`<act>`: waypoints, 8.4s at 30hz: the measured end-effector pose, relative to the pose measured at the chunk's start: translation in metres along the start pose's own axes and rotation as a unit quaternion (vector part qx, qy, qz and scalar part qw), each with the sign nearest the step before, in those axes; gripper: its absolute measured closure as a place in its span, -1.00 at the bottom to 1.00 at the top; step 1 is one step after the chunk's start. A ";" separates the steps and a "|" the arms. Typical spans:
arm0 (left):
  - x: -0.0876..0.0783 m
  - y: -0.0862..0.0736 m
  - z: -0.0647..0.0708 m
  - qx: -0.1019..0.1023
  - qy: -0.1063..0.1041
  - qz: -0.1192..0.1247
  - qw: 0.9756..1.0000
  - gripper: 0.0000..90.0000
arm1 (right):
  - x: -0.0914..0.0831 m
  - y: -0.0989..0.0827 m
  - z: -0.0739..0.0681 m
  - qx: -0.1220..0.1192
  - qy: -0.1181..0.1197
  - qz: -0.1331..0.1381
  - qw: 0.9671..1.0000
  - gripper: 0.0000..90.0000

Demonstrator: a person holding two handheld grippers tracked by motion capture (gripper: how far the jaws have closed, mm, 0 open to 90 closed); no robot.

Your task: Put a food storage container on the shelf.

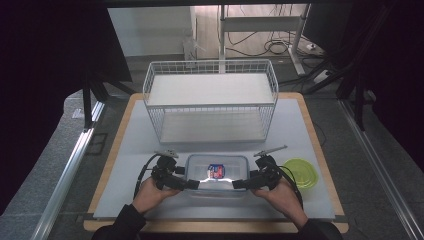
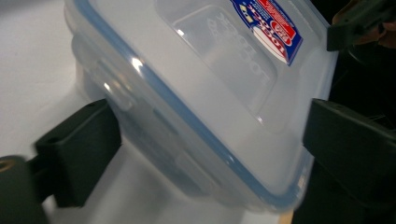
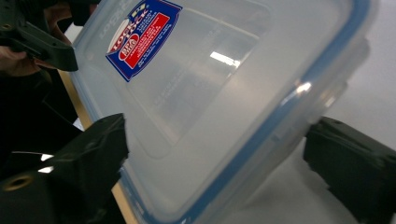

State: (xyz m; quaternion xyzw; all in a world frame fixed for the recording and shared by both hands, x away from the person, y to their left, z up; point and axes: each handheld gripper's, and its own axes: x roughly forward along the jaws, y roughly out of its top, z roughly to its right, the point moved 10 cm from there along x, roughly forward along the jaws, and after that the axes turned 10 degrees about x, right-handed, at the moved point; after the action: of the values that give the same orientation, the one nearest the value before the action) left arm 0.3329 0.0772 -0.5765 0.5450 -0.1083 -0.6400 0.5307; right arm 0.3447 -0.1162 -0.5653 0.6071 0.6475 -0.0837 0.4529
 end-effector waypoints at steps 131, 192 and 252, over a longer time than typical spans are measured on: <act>-0.136 0.223 -0.074 0.000 0.124 0.161 0.979 -0.01 | -0.117 0.263 -0.051 -0.038 0.041 0.231 0.971 0.13; -0.117 0.207 -0.100 0.035 0.219 0.111 0.969 0.50 | -0.078 0.248 -0.039 -0.133 -0.087 0.211 0.964 0.91; -0.052 0.051 0.002 0.164 0.225 0.045 0.960 -0.90 | -0.063 0.094 -0.034 -0.227 -0.075 0.174 0.955 -0.86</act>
State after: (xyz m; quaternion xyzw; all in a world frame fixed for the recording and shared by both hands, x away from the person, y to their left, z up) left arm 0.3512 0.0969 -0.5086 0.7489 -0.1141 -0.4503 0.4727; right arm 0.3999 -0.1158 -0.4608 0.5834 0.4979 0.1007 0.6337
